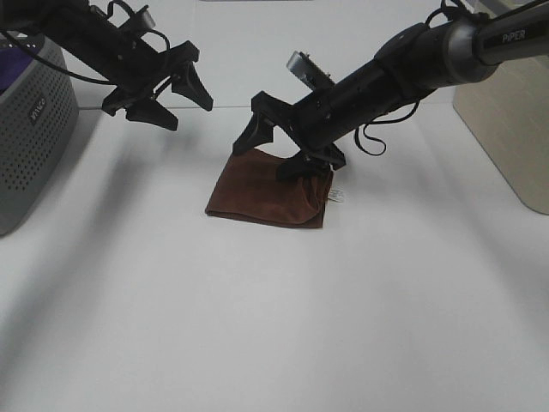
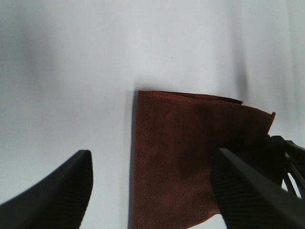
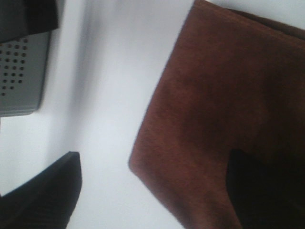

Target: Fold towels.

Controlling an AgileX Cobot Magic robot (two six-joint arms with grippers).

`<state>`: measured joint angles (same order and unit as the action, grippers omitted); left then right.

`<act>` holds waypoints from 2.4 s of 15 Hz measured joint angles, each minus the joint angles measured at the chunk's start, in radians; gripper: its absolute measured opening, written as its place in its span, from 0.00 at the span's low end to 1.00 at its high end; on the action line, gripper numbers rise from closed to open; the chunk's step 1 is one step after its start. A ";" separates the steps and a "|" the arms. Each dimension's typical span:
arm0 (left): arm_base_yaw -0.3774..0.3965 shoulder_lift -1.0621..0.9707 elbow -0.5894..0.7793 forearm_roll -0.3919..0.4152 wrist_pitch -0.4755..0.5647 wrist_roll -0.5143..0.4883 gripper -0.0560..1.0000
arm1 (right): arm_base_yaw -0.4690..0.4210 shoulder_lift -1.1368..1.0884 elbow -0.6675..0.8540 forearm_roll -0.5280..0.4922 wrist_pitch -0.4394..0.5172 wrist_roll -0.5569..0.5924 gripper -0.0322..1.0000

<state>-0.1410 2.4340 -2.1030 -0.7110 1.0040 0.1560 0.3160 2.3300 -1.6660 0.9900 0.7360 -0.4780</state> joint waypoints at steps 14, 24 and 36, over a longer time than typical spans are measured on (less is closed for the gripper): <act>0.000 0.000 0.000 0.030 0.002 0.000 0.69 | -0.063 -0.054 0.000 -0.446 -0.033 0.278 0.78; 0.000 -0.010 0.000 0.034 0.043 0.000 0.69 | -0.198 -0.085 0.000 -0.544 0.098 0.298 0.78; -0.010 -0.638 0.136 0.467 0.206 -0.092 0.69 | -0.197 -0.657 0.153 -0.684 0.467 0.316 0.78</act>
<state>-0.1510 1.7960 -1.9670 -0.2440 1.2100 0.0640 0.1190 1.6730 -1.5130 0.3060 1.2030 -0.1620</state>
